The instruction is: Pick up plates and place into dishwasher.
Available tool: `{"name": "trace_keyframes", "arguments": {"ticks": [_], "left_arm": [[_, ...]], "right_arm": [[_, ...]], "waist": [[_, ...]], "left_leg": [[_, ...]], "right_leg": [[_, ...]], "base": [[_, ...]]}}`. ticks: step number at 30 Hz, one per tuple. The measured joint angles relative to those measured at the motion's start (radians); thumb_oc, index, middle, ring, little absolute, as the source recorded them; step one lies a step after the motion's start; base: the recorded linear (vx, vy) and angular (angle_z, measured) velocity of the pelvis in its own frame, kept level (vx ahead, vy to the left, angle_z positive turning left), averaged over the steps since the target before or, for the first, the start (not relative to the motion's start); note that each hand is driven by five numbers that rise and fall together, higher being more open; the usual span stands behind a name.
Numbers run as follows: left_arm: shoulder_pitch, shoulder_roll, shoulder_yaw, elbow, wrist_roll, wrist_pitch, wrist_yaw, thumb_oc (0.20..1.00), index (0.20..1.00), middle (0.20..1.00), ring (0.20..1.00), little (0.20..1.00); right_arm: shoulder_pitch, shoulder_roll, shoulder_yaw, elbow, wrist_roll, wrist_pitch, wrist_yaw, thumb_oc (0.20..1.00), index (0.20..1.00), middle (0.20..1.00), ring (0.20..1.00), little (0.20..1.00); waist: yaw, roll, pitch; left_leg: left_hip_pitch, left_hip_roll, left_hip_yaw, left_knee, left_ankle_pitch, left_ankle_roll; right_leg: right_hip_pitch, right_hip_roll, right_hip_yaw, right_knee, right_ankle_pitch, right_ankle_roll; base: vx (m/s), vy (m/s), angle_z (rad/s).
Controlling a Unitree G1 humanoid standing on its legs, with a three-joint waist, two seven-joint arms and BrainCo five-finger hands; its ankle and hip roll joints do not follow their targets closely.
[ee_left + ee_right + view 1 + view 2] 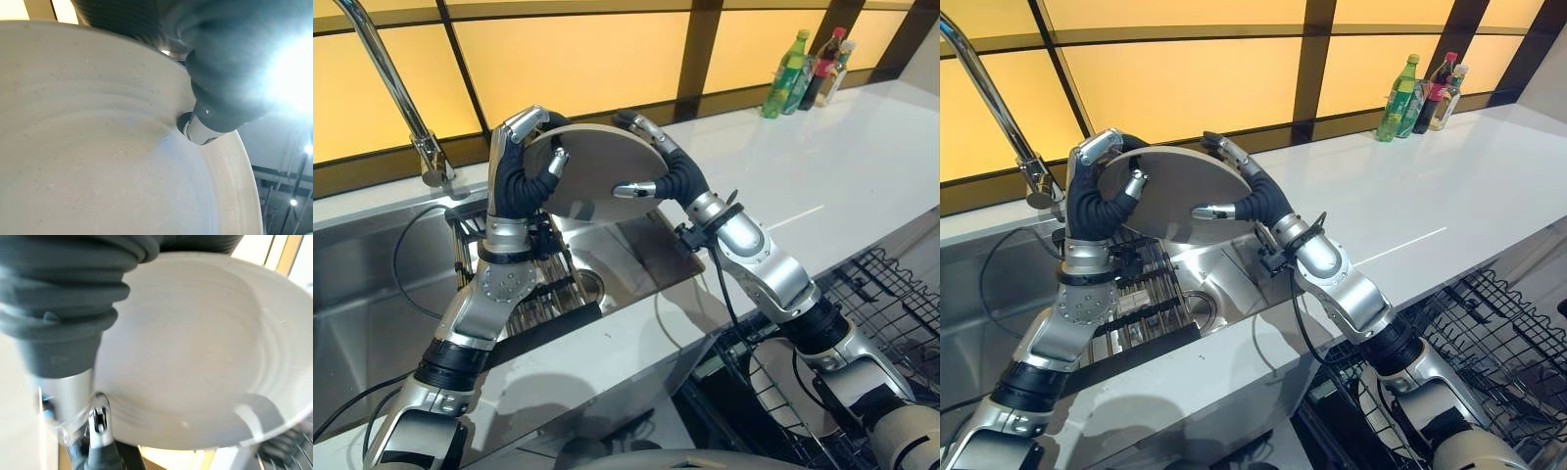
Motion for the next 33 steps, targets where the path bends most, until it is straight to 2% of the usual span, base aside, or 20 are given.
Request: {"name": "trace_keyframes", "arguments": {"ticks": [11,24,25,26,31,33], "left_arm": [[0.000,-0.002,-0.024,0.013,0.000,-0.002,0.008,0.200,0.200,0.200,0.200,0.200],[0.000,-0.004,-0.039,0.030,-0.001,0.000,0.026,0.200,0.200,0.200,0.200,0.200],[0.000,-0.005,-0.040,0.030,-0.002,0.001,0.030,0.426,0.426,0.426,0.426,0.426],[0.000,-0.009,-0.039,0.031,-0.006,0.002,0.035,1.000,1.000,1.000,1.000,1.000],[-0.015,-0.024,-0.031,0.028,-0.013,0.009,0.110,1.000,1.000,1.000,1.000,1.000],[-0.016,-0.026,0.017,0.028,-0.051,0.011,0.129,1.000,1.000,1.000,1.000,1.000]], "right_arm": [[-0.034,-0.060,0.000,0.012,0.033,0.026,0.049,0.200,0.200,0.200,0.200,0.200],[-0.034,-0.056,-0.001,0.033,0.033,0.024,0.066,0.200,0.200,0.200,0.200,0.200],[-0.034,-0.055,-0.001,0.035,0.032,0.024,0.066,0.200,0.200,0.200,0.200,0.200],[-0.034,-0.054,0.000,0.036,0.031,0.024,0.066,0.200,0.200,0.200,0.200,0.200],[-0.031,-0.052,0.014,0.038,-0.009,0.024,0.059,0.200,0.200,0.200,0.200,0.200],[-0.025,-0.050,0.012,0.035,-0.022,0.015,0.046,0.200,0.200,0.200,0.200,0.200]], "waist": [[-0.003,-0.009,-0.006],[-0.004,-0.010,-0.006],[-0.004,-0.010,-0.006],[-0.004,-0.010,-0.006],[-0.008,-0.010,-0.006],[-0.018,-0.010,-0.006]], "left_leg": [[-0.005,-0.001,-0.003,0.004,0.000,0.000],[-0.001,-0.001,0.002,0.002,0.000,0.000],[0.007,-0.001,0.002,0.002,0.000,0.000],[0.009,-0.001,0.004,0.001,0.000,0.000],[0.010,0.001,0.013,-0.002,0.000,0.000],[0.010,0.002,0.020,-0.004,0.000,0.000]], "right_leg": [[0.000,0.000,0.001,-0.005,0.001,0.000],[-0.001,0.000,0.004,-0.005,0.001,0.001],[0.000,0.000,0.005,-0.005,0.001,0.001],[0.000,0.000,0.006,-0.004,0.002,0.001],[0.001,0.000,0.012,-0.004,0.002,0.001],[0.001,0.000,0.015,-0.004,0.002,0.001]], "base": [[0.00,-0.002,0.01],[-0.01,0.004,0.00],[-0.03,0.022,-0.03],[0.00,0.000,0.00],[0.00,0.007,-0.02],[-0.02,0.004,-0.05]]}}
